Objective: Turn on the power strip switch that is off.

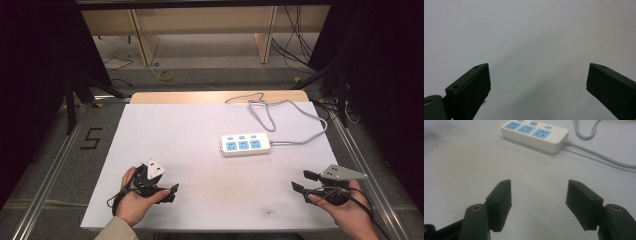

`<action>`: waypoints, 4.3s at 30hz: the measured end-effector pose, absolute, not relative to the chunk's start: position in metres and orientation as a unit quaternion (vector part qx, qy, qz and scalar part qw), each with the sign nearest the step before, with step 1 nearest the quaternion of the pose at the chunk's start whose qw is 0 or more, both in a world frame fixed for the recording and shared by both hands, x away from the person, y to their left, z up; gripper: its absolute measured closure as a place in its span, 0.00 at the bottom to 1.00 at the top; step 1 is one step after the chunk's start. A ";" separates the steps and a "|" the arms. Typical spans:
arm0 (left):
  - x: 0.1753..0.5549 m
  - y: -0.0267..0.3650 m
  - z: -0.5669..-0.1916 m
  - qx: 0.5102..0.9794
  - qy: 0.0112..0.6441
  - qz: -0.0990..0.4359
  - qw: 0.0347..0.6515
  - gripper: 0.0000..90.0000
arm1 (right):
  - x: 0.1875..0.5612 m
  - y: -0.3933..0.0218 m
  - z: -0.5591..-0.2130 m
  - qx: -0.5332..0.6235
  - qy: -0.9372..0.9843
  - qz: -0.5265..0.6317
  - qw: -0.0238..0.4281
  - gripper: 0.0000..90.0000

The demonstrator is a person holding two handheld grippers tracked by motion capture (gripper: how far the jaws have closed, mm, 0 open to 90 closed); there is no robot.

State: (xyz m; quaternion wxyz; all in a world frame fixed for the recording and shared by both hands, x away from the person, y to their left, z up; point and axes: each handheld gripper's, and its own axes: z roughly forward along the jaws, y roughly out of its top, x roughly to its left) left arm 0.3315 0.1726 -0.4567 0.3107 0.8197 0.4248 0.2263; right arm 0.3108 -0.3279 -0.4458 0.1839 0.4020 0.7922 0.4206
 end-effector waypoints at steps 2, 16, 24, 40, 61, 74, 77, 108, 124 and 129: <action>0.331 0.172 -0.456 0.820 0.424 0.226 0.311 0.05 | 0.310 -0.328 -0.445 0.402 0.791 0.423 0.185 0.42; 0.331 0.172 -0.457 0.819 0.424 0.227 0.312 0.05 | 0.314 -0.322 -0.440 0.385 0.797 0.422 0.198 0.73; 0.332 0.172 -0.457 0.818 0.426 0.228 0.314 0.05 | 0.325 -0.316 -0.434 0.387 0.793 0.418 0.217 0.98; 0.332 0.171 -0.457 0.817 0.427 0.227 0.315 0.05 | 0.350 -0.300 -0.431 0.385 0.800 0.407 0.215 1.00; 0.333 0.171 -0.458 0.819 0.426 0.224 0.313 0.06 | 0.383 -0.271 -0.428 0.384 0.809 0.396 0.203 1.00; 0.332 0.169 -0.458 0.818 0.425 0.224 0.315 0.06 | 0.396 -0.257 -0.428 0.382 0.813 0.392 0.201 1.00; 0.333 0.169 -0.458 0.819 0.426 0.222 0.315 0.06 | 0.399 -0.252 -0.428 0.381 0.814 0.390 0.200 1.00; 0.333 0.167 -0.459 0.820 0.423 0.222 0.316 0.06 | 0.425 -0.232 -0.433 0.385 0.818 0.381 0.192 1.00; 0.333 0.167 -0.459 0.819 0.422 0.222 0.317 0.06 | 0.436 -0.223 -0.437 0.389 0.822 0.374 0.185 1.00; 0.333 0.167 -0.459 0.822 0.419 0.221 0.315 0.06 | 0.441 -0.219 -0.436 0.389 0.823 0.370 0.187 1.00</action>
